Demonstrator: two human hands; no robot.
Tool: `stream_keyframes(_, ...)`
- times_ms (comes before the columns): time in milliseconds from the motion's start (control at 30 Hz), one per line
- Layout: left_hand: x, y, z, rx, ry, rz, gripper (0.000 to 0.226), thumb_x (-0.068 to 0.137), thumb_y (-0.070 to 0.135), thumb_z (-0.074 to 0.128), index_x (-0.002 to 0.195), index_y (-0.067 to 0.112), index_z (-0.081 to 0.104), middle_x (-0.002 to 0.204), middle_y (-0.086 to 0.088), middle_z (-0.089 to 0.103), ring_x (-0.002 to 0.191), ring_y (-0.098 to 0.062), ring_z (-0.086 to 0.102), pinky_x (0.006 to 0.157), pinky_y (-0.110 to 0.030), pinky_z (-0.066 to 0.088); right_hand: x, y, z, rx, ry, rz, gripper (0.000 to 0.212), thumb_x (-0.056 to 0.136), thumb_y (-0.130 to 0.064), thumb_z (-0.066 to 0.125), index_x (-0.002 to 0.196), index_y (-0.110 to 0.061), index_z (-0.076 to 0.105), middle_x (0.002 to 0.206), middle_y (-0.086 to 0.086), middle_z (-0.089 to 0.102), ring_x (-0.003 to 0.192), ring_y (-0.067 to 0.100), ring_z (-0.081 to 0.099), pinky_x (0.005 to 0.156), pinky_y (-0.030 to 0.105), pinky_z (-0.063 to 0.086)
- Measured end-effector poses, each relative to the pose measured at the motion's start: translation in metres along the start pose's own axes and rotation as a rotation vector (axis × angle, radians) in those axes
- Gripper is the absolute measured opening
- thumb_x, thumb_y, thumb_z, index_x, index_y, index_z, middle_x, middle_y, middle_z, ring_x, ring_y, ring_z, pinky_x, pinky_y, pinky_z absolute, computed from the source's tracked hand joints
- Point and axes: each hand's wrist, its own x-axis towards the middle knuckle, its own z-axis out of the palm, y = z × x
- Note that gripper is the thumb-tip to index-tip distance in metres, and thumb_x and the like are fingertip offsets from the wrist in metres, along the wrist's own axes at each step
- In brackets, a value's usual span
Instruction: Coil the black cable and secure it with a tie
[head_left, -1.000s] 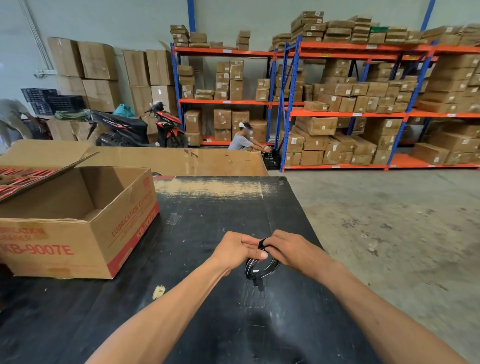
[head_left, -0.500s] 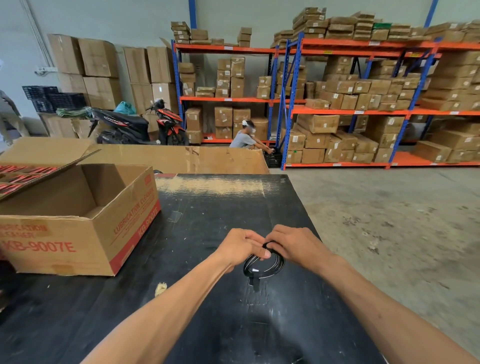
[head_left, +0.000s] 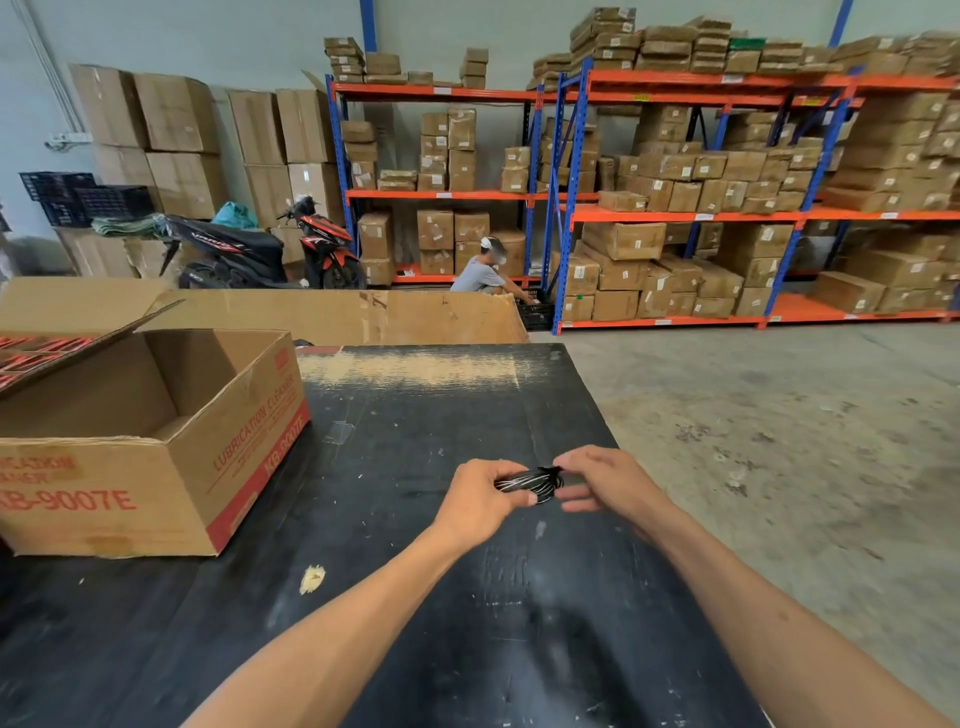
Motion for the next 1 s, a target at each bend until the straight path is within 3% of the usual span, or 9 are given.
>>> stream_keyframes(67, -0.001, 0.000, 0.008, 0.102, -0.006, 0.086, 0.012, 0.078, 0.017, 0.078, 0.088, 0.025, 0.078, 0.058, 0.015, 0.060, 0.055, 0.002, 0.047, 0.058, -0.015, 0.036, 0.001, 0.003, 0.000, 0.254, -0.004, 0.159, 0.033, 0.090, -0.028, 0.075, 0.103, 0.002, 0.071, 0.107, 0.024, 0.075, 0.083, 0.031, 0.079, 0.067, 0.032, 0.065)
stream_keyframes(167, -0.003, -0.005, 0.019, 0.341, -0.015, 0.265, 0.013, 0.073, 0.028, 0.081, 0.085, 0.025, 0.077, 0.070, 0.004, 0.063, 0.077, -0.004, 0.050, 0.077, -0.027, 0.039, 0.000, 0.017, 0.000, 0.370, 0.047, 0.182, 0.023, 0.084, -0.002, 0.079, 0.101, 0.009, 0.070, 0.109, 0.029, 0.072, 0.076, 0.025, 0.077, 0.061, 0.025, 0.063)
stream_keyframes(233, -0.004, -0.010, 0.022, 0.315, -0.029, 0.199, 0.055, 0.064, 0.051, 0.084, 0.114, 0.033, 0.072, 0.113, 0.010, 0.063, 0.116, -0.006, 0.044, 0.103, -0.028, 0.030, -0.002, 0.027, -0.002, 0.433, 0.086, 0.188, 0.031, 0.083, 0.010, 0.075, 0.113, 0.009, 0.065, 0.110, 0.027, 0.068, 0.079, 0.026, 0.074, 0.062, 0.028, 0.064)
stream_keyframes(300, -0.006, -0.013, 0.021, 0.072, -0.049, -0.065, 0.098, 0.054, 0.073, 0.080, 0.140, 0.038, 0.050, 0.142, 0.017, 0.038, 0.135, -0.002, 0.027, 0.114, -0.029, 0.022, -0.003, 0.035, -0.009, 0.457, 0.104, 0.192, 0.046, 0.082, 0.015, 0.073, 0.124, 0.004, 0.058, 0.119, 0.026, 0.064, 0.091, 0.029, 0.071, 0.068, 0.033, 0.062)
stream_keyframes(400, -0.003, -0.020, 0.019, -0.439, -0.113, -0.501, 0.072, 0.075, 0.067, 0.070, 0.130, 0.022, 0.054, 0.133, -0.004, 0.060, 0.117, -0.021, 0.063, 0.103, -0.045, 0.049, -0.009, 0.048, -0.021, 0.482, 0.092, 0.209, 0.052, 0.081, 0.017, 0.071, 0.127, -0.003, 0.054, 0.111, 0.022, 0.071, 0.087, 0.025, 0.075, 0.071, 0.032, 0.060)
stream_keyframes(500, -0.002, -0.031, 0.027, -0.647, -0.110, -0.650, 0.034, 0.093, 0.028, 0.067, 0.112, 0.000, 0.065, 0.096, -0.020, 0.077, 0.087, -0.031, 0.076, 0.071, -0.037, 0.062, -0.013, 0.065, -0.027, 0.448, 0.066, 0.240, 0.049, 0.083, 0.018, 0.070, 0.125, -0.002, 0.054, 0.094, 0.018, 0.078, 0.079, 0.020, 0.077, 0.065, 0.028, 0.062)
stream_keyframes(633, -0.002, -0.042, 0.044, -0.597, 0.039, -0.636, 0.020, 0.086, -0.003, 0.069, 0.105, -0.003, 0.067, 0.089, -0.020, 0.076, 0.076, -0.029, 0.075, 0.062, -0.031, 0.061, -0.011, 0.091, -0.028, 0.273, 0.170, 0.283, 0.052, 0.077, 0.015, 0.078, 0.122, 0.003, 0.054, 0.104, 0.029, 0.074, 0.085, 0.032, 0.075, 0.081, 0.041, 0.063)
stream_keyframes(767, 0.005, -0.050, 0.059, -0.446, 0.114, -0.633, 0.013, 0.083, -0.010, 0.069, 0.088, 0.002, 0.067, 0.078, -0.018, 0.071, 0.062, -0.025, 0.069, 0.054, -0.026, 0.060, -0.006, 0.105, -0.027, 0.120, 0.249, 0.312, 0.051, 0.067, 0.008, 0.087, 0.110, 0.003, 0.060, 0.099, 0.030, 0.075, 0.085, 0.038, 0.076, 0.093, 0.054, 0.059)
stream_keyframes(1000, 0.022, -0.069, 0.085, -0.083, 0.144, -0.600, 0.012, 0.074, -0.004, 0.076, 0.075, 0.007, 0.073, 0.072, -0.019, 0.073, 0.054, -0.026, 0.066, 0.069, -0.039, 0.063, 0.003, 0.124, -0.036, -0.310, 0.268, 0.300, 0.029, 0.070, -0.024, 0.093, 0.087, -0.010, 0.075, 0.080, 0.006, 0.078, 0.070, 0.020, 0.073, 0.079, 0.035, 0.061)
